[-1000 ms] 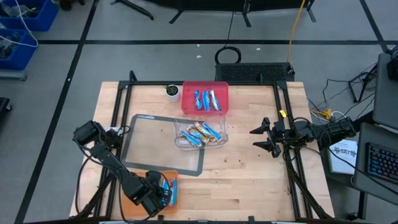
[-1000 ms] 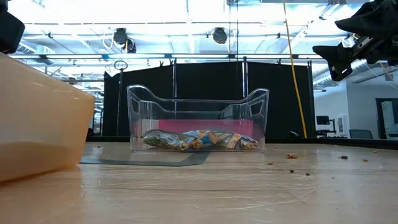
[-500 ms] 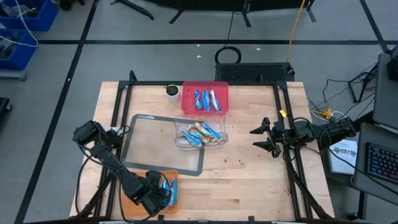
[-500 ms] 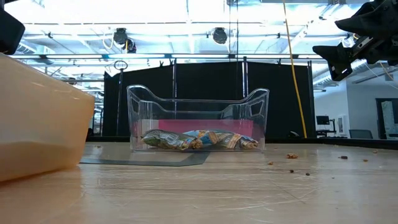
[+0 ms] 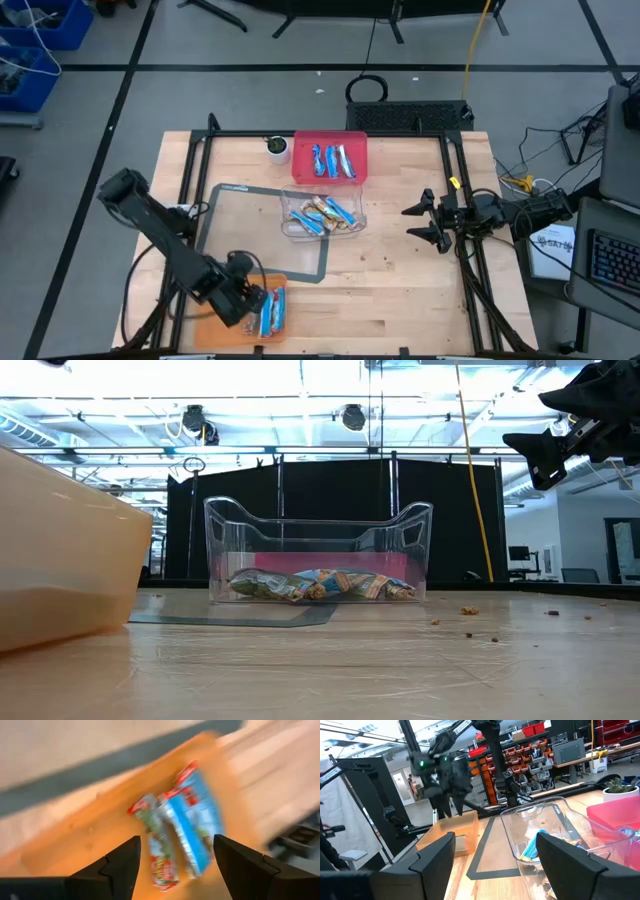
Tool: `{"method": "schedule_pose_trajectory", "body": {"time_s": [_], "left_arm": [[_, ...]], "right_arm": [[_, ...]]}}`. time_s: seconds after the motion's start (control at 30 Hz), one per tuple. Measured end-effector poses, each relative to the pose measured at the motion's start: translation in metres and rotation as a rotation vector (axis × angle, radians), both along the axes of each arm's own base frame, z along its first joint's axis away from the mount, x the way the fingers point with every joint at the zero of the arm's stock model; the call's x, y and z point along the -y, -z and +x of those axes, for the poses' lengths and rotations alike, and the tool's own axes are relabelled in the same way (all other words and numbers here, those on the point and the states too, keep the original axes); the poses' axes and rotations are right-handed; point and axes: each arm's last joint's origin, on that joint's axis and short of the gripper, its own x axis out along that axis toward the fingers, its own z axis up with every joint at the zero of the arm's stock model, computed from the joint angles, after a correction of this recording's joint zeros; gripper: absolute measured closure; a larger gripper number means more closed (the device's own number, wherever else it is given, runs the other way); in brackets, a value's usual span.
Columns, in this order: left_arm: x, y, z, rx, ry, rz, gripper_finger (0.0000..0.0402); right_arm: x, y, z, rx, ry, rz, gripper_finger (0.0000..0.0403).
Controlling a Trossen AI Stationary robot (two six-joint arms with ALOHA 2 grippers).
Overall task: Pick and place Granola Bars by type
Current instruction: Return to Home Position
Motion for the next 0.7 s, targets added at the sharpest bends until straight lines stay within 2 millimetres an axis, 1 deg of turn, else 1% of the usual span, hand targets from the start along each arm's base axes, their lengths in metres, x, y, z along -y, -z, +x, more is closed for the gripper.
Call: {"method": "schedule_pose_trajectory", "body": {"time_s": [0.2,0.3,0.53,0.7], "left_arm": [[-0.028,-0.047,-0.014,0.223,0.129,0.050,0.0146],[-0.043,-0.065,-0.022,0.316,0.192,0.095,0.0147],[-0.081,-0.098,-0.037,0.455,0.329,0.185,0.0146],[-0.105,-0.115,-0.049,0.540,0.480,0.328,0.0146]], "right_arm": [[0.000,0.000,0.000,-0.001,0.000,0.000,0.0135],[0.000,0.000,0.000,0.000,0.000,0.000,0.0135],[0.000,0.000,0.000,0.000,0.000,0.000,0.0135],[0.000,0.000,0.000,0.000,0.001,0.000,0.0135]]}}
